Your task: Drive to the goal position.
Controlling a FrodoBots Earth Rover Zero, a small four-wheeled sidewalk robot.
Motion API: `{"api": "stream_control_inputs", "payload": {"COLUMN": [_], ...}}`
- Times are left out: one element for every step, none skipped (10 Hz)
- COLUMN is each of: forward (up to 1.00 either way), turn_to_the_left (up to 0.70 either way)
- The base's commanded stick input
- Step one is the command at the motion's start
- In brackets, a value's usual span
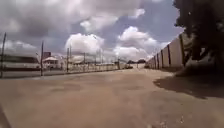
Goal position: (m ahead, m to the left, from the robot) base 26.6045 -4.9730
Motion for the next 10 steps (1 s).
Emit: {"api": "stream_control_inputs", "payload": {"forward": [0.60,0.60,0.60,0.60,0.60,0.60,0.60,0.60,0.60,0.60], "turn_to_the_left": [0.09,0.09,0.09,0.09,0.09,0.09,0.09,0.09,0.09,0.09]}}
